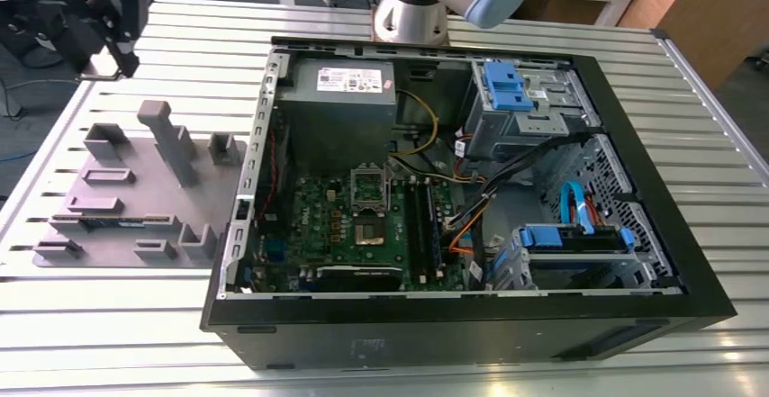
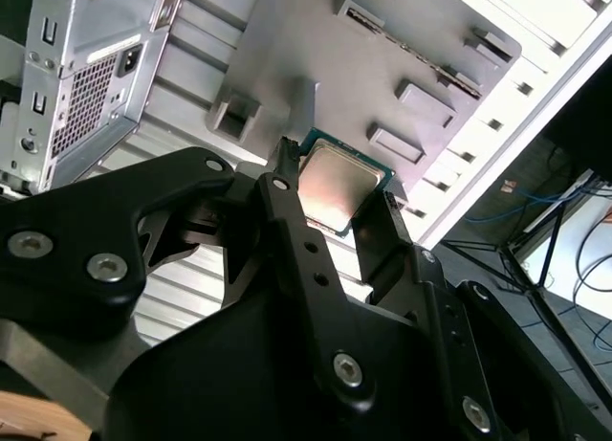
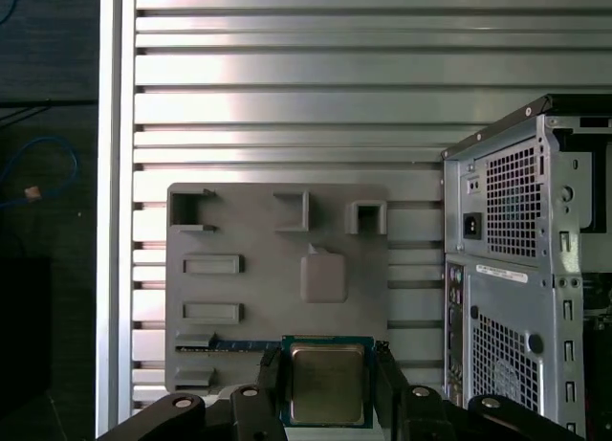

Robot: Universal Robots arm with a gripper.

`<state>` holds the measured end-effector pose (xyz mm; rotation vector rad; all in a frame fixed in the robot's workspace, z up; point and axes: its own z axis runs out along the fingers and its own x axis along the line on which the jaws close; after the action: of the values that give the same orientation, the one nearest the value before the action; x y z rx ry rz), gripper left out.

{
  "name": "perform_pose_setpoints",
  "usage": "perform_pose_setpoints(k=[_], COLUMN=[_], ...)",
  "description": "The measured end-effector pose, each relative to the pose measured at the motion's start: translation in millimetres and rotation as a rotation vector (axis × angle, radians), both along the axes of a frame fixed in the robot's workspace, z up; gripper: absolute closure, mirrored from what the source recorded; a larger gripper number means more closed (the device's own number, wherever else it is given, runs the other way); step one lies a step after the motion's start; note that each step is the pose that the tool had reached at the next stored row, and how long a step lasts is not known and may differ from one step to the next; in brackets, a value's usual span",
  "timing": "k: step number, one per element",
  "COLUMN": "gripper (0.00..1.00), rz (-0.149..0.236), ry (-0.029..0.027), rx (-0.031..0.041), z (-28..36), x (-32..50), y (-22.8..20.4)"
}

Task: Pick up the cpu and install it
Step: 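Pick up the cpu and move it towards the insertion slot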

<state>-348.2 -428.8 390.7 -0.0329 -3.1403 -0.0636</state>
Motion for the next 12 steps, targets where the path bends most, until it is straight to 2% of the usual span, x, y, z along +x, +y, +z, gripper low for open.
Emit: perform_pose_setpoints(k=[12], gripper=[0.53], rz=[0.000], ry=[0.0000], rx=[-0.0001], z=[-0.6], x=[27.9], y=[0.0])
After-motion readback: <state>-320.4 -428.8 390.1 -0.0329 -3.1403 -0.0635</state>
